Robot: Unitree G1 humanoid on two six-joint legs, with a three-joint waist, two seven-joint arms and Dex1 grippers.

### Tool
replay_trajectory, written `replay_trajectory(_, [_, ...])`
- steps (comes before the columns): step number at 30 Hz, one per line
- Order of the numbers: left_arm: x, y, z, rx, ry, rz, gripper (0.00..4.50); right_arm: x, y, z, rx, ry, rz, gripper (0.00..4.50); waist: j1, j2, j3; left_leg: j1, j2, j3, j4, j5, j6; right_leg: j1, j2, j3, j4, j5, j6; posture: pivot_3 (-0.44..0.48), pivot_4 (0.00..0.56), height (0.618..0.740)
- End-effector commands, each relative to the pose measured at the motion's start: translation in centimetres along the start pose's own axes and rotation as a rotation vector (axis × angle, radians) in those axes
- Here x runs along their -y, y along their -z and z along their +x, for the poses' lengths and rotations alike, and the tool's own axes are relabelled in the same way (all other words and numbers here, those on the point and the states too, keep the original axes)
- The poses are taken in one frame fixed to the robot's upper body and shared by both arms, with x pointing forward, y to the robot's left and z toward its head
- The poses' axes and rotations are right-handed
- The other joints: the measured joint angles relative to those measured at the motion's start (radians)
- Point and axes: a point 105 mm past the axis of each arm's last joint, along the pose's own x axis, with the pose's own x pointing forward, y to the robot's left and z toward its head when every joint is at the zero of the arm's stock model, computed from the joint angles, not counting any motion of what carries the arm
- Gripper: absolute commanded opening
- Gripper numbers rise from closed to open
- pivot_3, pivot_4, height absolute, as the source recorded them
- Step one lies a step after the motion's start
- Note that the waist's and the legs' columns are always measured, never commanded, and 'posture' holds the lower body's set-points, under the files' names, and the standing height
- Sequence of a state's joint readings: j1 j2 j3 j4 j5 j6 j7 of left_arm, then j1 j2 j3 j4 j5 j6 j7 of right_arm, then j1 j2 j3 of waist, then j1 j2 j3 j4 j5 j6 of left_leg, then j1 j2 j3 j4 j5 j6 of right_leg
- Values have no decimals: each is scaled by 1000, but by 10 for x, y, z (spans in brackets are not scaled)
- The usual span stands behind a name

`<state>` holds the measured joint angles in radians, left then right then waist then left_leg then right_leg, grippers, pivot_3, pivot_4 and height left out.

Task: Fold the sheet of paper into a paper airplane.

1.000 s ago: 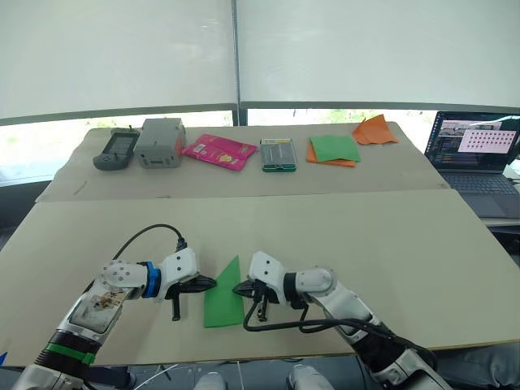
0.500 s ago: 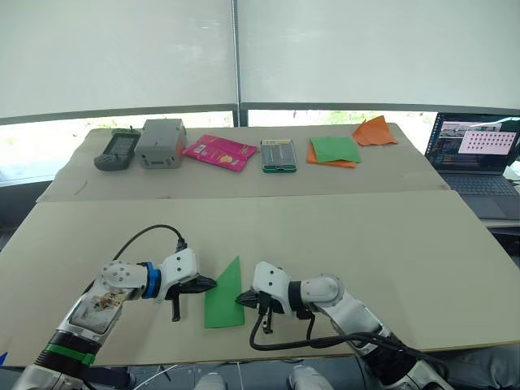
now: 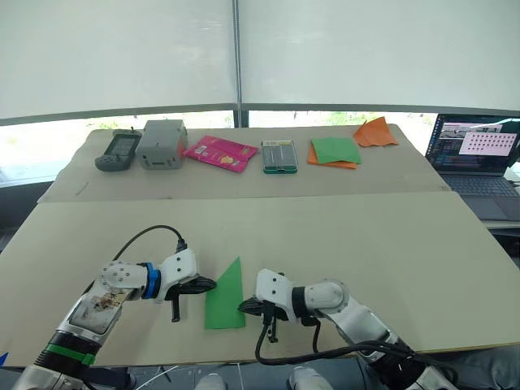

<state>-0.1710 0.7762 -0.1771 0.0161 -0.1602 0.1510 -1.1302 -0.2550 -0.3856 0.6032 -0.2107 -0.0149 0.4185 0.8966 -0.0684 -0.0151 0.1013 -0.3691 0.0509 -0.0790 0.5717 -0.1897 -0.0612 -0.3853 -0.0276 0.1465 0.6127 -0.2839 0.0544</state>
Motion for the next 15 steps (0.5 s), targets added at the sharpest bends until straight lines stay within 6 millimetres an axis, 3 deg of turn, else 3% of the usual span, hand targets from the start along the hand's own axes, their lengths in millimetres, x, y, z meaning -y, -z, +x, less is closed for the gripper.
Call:
replay_trajectory(1, [5, 21, -1, -88, 15, -45, 46, -51, 50, 6, -176, -222, 146, 0, 0, 0, 0, 0, 0, 0, 0, 0, 0, 0, 0, 0, 0, 0, 0, 0, 150, 740])
replay_trajectory(15, [3, 21, 0, -88, 15, -42, 46, -61, 51, -2, -213, -287, 132, 0, 1, -1, 0, 0, 0, 0, 0, -1, -1, 0, 0, 0, 0, -1, 0, 0, 150, 740])
